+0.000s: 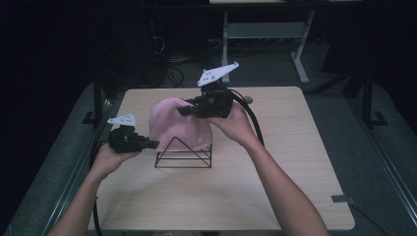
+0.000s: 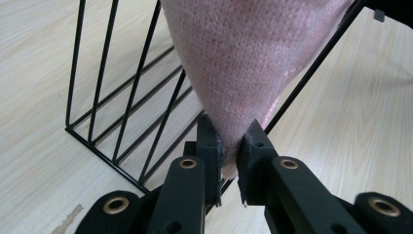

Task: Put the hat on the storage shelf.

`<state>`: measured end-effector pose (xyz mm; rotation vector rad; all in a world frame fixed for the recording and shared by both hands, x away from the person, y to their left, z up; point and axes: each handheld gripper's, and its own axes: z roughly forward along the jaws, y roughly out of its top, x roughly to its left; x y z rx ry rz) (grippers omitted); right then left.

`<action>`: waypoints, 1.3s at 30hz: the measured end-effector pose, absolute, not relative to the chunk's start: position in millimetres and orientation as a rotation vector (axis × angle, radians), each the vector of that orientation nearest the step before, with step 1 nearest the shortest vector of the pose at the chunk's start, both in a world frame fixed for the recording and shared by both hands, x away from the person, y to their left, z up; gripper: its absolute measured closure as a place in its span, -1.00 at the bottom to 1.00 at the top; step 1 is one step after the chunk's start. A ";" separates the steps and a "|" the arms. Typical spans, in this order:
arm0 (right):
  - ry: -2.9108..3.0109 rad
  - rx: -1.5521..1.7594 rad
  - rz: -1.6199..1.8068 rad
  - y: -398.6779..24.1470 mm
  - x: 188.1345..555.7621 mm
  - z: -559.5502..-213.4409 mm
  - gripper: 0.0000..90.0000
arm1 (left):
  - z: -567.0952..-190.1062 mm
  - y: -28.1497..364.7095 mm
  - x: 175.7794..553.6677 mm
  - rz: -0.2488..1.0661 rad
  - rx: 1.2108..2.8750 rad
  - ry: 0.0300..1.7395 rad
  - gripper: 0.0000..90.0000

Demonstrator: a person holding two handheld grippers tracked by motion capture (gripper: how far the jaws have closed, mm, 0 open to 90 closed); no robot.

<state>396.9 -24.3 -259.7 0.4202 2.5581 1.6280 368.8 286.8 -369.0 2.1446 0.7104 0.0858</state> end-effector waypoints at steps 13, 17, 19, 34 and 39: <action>2.604 0.408 1.589 -16.6 392.0 -272.0 0.62 | -383.9 290.8 369.4 0.077 2.167 0.739 0.79; 2.617 0.413 1.582 -15.7 390.6 -275.8 0.62 | -387.1 291.7 370.0 0.064 2.174 0.746 0.80; 2.621 0.423 1.574 -16.1 390.5 -278.5 0.62 | -388.3 291.5 369.9 0.057 2.170 0.754 0.80; 2.661 0.464 1.551 -19.8 385.0 -298.3 0.48 | -397.8 290.1 372.0 0.036 2.192 0.764 0.79; 2.664 0.447 1.545 -20.9 380.3 -299.5 0.51 | -398.7 288.4 371.2 0.034 2.201 0.758 0.80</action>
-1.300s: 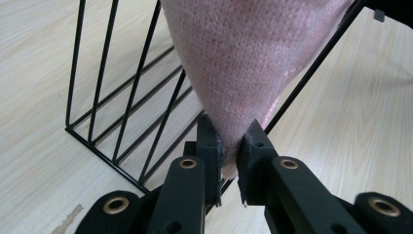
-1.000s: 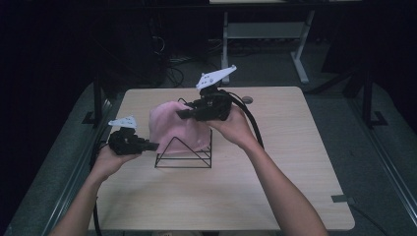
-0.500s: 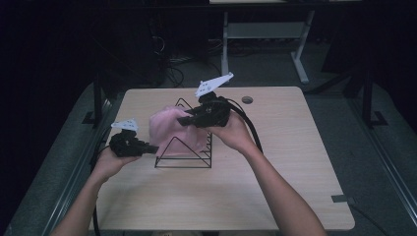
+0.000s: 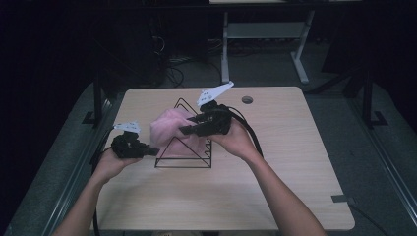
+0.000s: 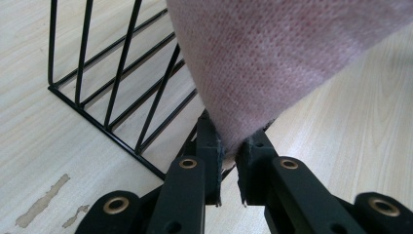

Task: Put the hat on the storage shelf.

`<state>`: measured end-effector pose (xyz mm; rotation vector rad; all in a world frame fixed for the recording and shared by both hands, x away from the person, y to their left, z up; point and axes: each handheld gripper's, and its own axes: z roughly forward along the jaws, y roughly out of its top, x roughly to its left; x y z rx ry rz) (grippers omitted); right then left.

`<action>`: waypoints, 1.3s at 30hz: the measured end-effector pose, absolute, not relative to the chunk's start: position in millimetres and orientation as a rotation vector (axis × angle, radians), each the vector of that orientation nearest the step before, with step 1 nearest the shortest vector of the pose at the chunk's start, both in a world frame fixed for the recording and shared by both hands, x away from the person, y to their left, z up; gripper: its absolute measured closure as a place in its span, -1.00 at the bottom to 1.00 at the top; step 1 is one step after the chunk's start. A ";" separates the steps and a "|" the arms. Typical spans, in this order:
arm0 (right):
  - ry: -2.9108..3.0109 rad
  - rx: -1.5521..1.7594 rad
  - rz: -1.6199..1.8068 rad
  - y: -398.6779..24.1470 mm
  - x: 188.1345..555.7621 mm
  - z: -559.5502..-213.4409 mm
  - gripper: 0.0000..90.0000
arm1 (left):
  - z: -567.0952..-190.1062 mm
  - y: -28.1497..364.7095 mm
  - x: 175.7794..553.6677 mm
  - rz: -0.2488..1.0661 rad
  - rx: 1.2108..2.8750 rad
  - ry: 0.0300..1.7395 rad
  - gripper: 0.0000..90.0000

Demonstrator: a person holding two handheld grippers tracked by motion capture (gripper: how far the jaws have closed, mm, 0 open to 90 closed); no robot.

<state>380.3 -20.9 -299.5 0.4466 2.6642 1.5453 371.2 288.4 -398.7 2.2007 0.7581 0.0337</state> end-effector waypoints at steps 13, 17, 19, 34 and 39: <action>2.698 0.481 1.514 -20.5 380.6 -306.3 0.54 | -394.9 288.8 369.2 0.041 2.198 0.725 0.62; 2.687 0.501 1.515 -22.0 380.8 -306.7 0.44 | -386.1 284.8 368.4 0.082 2.178 0.698 0.41; 2.685 0.495 1.515 -22.2 381.1 -307.1 0.42 | -383.8 283.6 368.4 0.092 2.174 0.691 0.40; 2.711 0.403 1.458 -44.1 379.2 -314.7 -0.11 | -385.6 285.4 370.3 0.067 2.203 0.698 0.82; 2.723 0.358 1.453 -51.3 380.3 -320.9 -0.12 | -389.5 284.9 371.1 0.063 2.222 0.714 0.82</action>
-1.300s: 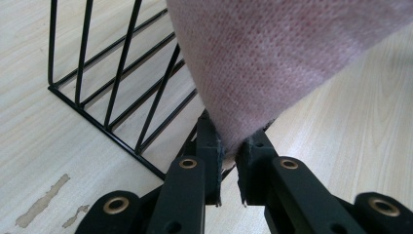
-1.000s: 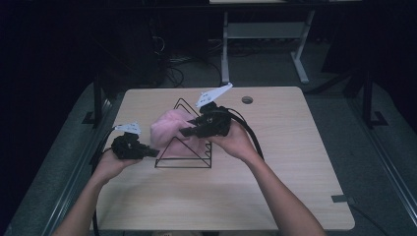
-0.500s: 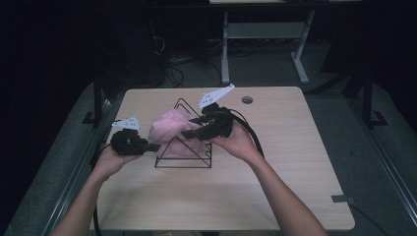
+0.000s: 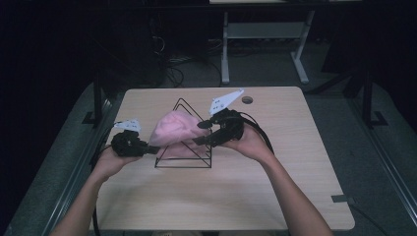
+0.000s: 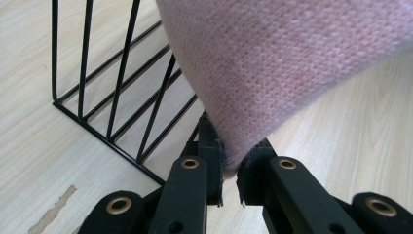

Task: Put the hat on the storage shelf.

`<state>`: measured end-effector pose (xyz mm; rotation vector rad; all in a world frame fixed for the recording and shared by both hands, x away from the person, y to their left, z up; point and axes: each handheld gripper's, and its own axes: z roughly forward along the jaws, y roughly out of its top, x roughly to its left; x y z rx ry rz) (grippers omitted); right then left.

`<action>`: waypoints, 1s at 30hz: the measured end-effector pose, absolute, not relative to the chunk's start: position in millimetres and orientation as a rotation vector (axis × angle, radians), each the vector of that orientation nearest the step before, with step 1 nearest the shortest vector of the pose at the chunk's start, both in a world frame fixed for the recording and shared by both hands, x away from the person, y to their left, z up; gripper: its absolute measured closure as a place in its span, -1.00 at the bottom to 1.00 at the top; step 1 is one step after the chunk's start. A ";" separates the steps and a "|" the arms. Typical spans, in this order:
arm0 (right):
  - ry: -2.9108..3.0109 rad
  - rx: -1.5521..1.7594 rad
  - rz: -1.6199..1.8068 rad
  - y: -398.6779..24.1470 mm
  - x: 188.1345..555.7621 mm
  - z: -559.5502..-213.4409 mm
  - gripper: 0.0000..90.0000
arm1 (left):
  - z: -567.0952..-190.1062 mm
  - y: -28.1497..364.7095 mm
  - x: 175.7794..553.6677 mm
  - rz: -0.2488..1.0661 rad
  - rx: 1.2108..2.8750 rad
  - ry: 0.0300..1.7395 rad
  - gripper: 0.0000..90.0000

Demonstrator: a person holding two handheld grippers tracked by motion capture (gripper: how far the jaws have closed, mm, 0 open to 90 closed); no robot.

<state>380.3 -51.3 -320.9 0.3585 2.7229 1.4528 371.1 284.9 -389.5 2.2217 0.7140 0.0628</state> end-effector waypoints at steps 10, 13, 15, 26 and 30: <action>2.702 0.366 1.382 -68.0 384.1 -334.0 -0.14 | -392.1 285.4 372.7 0.056 2.235 0.710 0.82; 2.702 0.361 1.378 -62.7 385.2 -338.1 0.09 | -385.6 286.4 369.6 0.058 2.206 0.687 0.52; 2.724 0.330 1.380 -58.8 384.7 -338.7 0.36 | -378.3 288.0 366.7 0.079 2.195 0.662 0.36; 2.757 0.319 1.429 -57.7 379.4 -310.8 0.83 | -332.0 287.0 355.5 0.132 2.136 0.586 0.80; 2.740 0.409 1.554 -61.4 382.5 -299.4 0.85 | -331.5 293.6 360.7 0.085 2.108 0.674 0.84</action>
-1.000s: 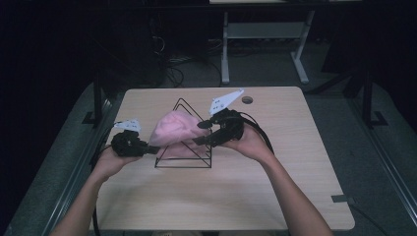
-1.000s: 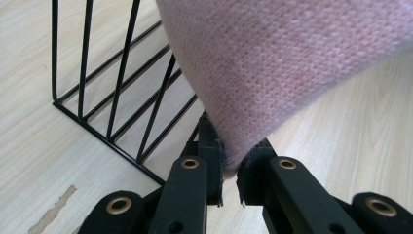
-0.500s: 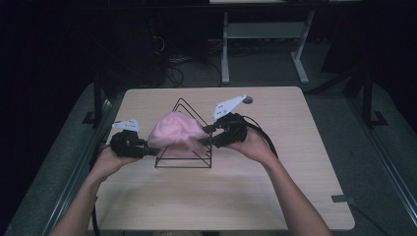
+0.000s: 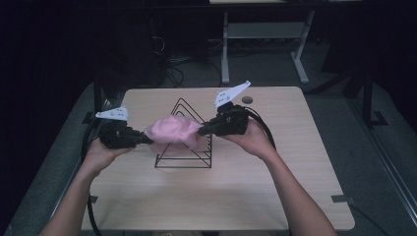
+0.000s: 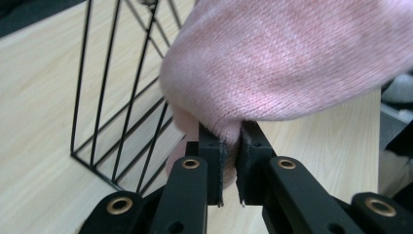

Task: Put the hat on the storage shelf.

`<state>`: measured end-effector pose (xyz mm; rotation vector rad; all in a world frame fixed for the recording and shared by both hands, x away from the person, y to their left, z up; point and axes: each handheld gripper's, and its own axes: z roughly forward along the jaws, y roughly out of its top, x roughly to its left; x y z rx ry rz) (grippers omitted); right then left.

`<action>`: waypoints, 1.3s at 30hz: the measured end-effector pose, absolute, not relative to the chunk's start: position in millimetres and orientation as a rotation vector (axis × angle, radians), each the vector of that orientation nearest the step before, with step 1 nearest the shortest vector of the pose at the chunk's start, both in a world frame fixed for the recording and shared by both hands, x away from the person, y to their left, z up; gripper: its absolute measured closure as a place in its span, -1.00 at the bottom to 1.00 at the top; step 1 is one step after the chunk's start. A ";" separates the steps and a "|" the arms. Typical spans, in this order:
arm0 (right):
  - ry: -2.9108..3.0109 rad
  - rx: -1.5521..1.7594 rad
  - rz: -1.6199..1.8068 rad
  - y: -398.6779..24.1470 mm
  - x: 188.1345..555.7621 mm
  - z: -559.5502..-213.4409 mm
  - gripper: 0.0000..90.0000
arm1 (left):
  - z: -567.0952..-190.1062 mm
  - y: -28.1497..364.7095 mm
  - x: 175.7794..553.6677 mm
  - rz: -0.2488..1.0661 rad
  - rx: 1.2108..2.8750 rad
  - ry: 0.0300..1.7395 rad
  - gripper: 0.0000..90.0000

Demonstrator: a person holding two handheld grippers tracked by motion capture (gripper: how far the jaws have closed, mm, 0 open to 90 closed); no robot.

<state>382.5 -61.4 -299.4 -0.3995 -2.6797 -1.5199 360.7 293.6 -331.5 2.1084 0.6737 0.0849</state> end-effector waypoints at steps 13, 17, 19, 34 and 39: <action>-2.680 -0.565 -1.314 -56.5 398.6 -338.6 0.86 | -378.1 289.1 376.5 -0.074 2.252 0.817 0.85; -2.687 -0.577 -1.281 -54.7 400.9 -345.4 0.86 | -384.7 287.7 379.4 -0.083 2.269 0.838 0.85; -2.699 -0.580 -1.256 -51.5 402.1 -351.1 0.86 | -390.2 286.9 382.9 -0.076 2.291 0.861 0.85; -2.686 -0.657 -1.256 -51.5 405.3 -364.7 0.75 | -399.1 282.9 388.1 -0.044 2.344 0.885 0.81; -2.679 -0.659 -1.328 -62.7 400.5 -359.3 0.18 | -395.1 283.2 382.3 -0.016 2.346 0.845 0.27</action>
